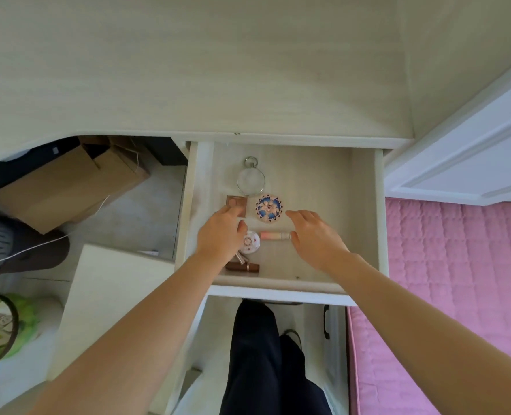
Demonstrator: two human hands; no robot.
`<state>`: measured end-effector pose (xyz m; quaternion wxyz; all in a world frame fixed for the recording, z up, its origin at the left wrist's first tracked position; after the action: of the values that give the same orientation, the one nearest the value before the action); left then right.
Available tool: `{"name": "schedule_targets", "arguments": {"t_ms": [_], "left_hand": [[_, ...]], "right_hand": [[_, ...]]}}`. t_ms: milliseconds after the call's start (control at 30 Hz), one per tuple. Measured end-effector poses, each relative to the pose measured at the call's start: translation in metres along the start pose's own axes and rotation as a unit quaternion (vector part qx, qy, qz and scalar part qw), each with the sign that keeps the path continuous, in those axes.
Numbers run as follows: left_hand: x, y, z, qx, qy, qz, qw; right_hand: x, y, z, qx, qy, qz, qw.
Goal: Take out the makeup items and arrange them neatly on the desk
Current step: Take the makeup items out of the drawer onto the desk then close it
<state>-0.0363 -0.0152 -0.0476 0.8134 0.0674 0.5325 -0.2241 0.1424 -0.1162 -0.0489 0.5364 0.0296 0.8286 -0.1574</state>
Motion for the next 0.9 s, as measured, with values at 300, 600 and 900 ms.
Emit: {"name": "schedule_targets", "arguments": {"t_ms": [300, 600, 900], "left_hand": [[0.02, 0.085, -0.038, 0.054, 0.038, -0.045, 0.997], [0.054, 0.123, -0.026, 0.147, 0.08, -0.07, 0.983], [0.075, 0.139, -0.022, 0.163, 0.124, -0.131, 0.97]], "right_hand": [[0.037, 0.073, -0.019, 0.082, -0.038, -0.012, 0.996], [0.072, 0.089, -0.024, 0.158, -0.026, -0.024, 0.987], [0.08, 0.097, -0.027, 0.156, -0.087, -0.018, 0.984]]}}
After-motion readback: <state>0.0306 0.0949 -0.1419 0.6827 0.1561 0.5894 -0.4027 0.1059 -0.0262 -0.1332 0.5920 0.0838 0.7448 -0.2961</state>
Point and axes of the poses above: each hand's wrist, its own y-axis towards the middle knuckle, its own x-axis out of the palm, z = x × y, the point moved 1 cm from there along y, towards the middle knuckle, and after that the axes turned 10 degrees about z, right-handed, at the moved point
